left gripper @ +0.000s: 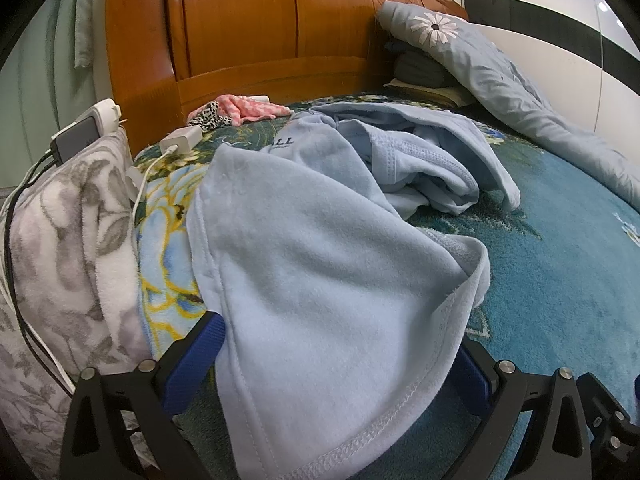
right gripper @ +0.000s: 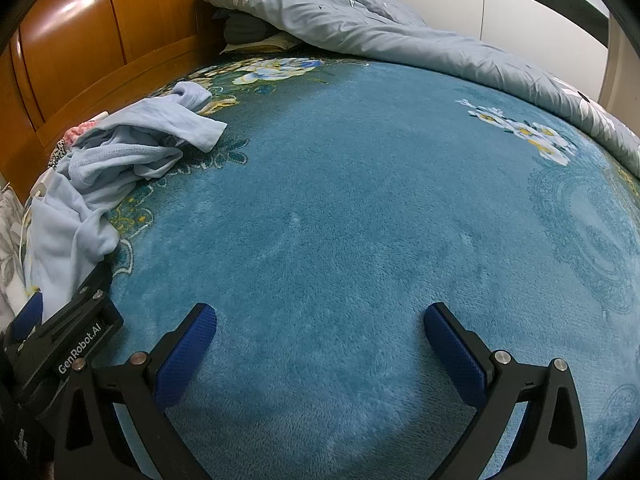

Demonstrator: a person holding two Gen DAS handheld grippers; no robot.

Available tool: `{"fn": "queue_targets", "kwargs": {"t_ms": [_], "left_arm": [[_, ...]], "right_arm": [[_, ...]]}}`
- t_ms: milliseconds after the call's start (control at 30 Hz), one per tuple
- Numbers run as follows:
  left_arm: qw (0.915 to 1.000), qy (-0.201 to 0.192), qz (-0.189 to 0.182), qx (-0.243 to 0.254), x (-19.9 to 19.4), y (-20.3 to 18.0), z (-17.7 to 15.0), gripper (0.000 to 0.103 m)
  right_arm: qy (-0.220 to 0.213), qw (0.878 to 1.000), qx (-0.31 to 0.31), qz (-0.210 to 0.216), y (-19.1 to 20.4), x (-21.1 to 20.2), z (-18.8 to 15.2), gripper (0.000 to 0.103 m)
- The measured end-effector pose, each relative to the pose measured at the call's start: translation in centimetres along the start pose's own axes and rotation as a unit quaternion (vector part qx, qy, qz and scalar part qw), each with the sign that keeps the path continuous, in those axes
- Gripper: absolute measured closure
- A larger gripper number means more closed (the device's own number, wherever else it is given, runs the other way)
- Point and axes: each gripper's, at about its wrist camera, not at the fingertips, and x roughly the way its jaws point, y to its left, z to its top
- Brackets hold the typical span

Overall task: Fold clothes
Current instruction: 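Move the left gripper over the crumpled light-blue shirt, then grasp the light-blue shirt with the left gripper and lift it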

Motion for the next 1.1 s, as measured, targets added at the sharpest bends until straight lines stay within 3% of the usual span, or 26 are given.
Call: {"fn": "queue_targets", "kwargs": {"t_ms": [267,500,567,600,700,767,900,967,1033,1100], "left_arm": [[0.9953,0.072,-0.053,0.039,0.1,1.7,2.3,0.000],[0.9971,0.040,-0.061,0.023,0.3,3.0,8.5,0.000],[0.9949,0.075,-0.068,0.002,1.6,3.5,10.0,0.000],[0.9918,0.089,-0.088,-0.026,1.8,4.3,10.6,0.000],[0.9869,0.065,-0.118,-0.088,0.9,6.0,11.3,0.000],[0.9883,0.040,-0.106,-0.102,0.6,6.3,12.3,0.000],[0.9941,0.064,-0.070,-0.053,3.5,4.1,14.1,0.000],[0.9957,0.071,-0.046,-0.038,4.7,3.4,13.7,0.006],[0.9954,0.082,-0.041,-0.029,5.7,3.0,13.1,0.027],[0.9933,0.091,-0.061,-0.037,6.2,3.0,12.8,0.044]], "right_arm": [[-0.003,1.000,0.005,0.008,-0.2,-0.2,-0.1,0.000],[-0.002,1.000,0.003,0.006,-0.1,-0.2,0.0,0.000],[-0.002,1.000,0.003,0.006,-0.1,-0.2,0.0,0.000],[-0.002,1.000,0.003,0.006,-0.1,-0.2,0.1,0.000],[-0.002,1.000,0.003,0.006,-0.1,-0.1,0.1,0.000],[-0.002,1.000,0.002,0.005,-0.1,0.0,0.0,0.000],[-0.003,1.000,0.003,0.006,-0.2,0.0,0.0,0.000],[-0.003,1.000,0.004,0.008,-0.3,-0.1,0.0,0.000],[-0.004,1.000,0.005,0.010,-0.3,0.0,0.0,0.000],[-0.005,1.000,0.007,0.012,-0.4,0.0,0.0,0.000]]}}
